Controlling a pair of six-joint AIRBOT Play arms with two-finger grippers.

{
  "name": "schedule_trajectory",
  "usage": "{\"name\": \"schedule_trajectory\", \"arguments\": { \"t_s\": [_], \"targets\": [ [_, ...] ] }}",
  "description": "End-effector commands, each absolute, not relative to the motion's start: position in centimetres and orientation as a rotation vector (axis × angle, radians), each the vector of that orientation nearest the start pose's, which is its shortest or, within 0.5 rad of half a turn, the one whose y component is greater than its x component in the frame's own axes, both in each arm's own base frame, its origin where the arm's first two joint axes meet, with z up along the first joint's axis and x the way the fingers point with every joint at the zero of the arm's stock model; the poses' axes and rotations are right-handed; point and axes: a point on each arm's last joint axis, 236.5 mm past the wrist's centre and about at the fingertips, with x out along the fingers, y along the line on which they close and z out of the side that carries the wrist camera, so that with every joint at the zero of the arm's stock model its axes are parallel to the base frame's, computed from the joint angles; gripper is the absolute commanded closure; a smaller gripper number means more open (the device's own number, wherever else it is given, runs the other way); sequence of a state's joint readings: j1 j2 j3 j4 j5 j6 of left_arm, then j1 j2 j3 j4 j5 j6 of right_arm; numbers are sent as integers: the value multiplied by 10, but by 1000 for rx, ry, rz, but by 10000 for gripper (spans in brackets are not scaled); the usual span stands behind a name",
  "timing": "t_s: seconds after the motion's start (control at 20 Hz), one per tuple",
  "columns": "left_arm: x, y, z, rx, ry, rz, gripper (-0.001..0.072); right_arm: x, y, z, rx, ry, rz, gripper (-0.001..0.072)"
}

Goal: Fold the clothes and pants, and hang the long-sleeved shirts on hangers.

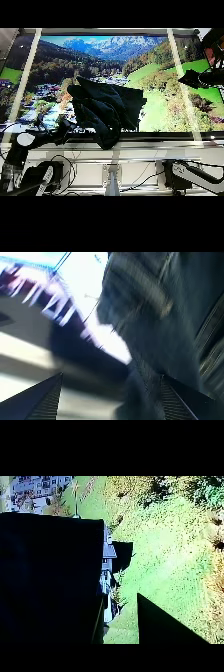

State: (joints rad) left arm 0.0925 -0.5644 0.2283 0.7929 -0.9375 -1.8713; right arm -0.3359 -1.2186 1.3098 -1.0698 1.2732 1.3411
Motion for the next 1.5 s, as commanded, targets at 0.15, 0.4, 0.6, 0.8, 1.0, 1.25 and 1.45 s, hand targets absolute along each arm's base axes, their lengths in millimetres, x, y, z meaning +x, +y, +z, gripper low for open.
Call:
{"name": "schedule_trajectory", "arguments": {
  "t_s": [0.15, 0.4, 0.6, 0.8, 1.0, 1.25, 1.45],
  "targets": [
    [269, -115, -55, -1575, 1083, 165, 7, 401, -25, 106, 387, 1034, 158, 477],
    [254, -146, -73, -1634, 1243, 176, 9, 401, -25, 106, 388, 1035, 159, 476],
    [261, -142, -86, -1515, 1189, 180, 133, 401, -25, 106, 388, 1036, 159, 476],
    [287, -109, -89, -1415, 1019, 217, 645, 397, -23, 104, 389, 1057, 168, 476],
    [315, -96, -67, -1302, 905, 157, 669, 395, -22, 104, 389, 1062, 171, 477],
    [386, -100, 73, -766, 565, -219, 670, 386, -18, 100, 361, 1100, 209, 477],
    [404, -92, 172, -434, 346, -295, 670, 372, -5, 96, 342, 1165, 263, 478]
  ]
}}
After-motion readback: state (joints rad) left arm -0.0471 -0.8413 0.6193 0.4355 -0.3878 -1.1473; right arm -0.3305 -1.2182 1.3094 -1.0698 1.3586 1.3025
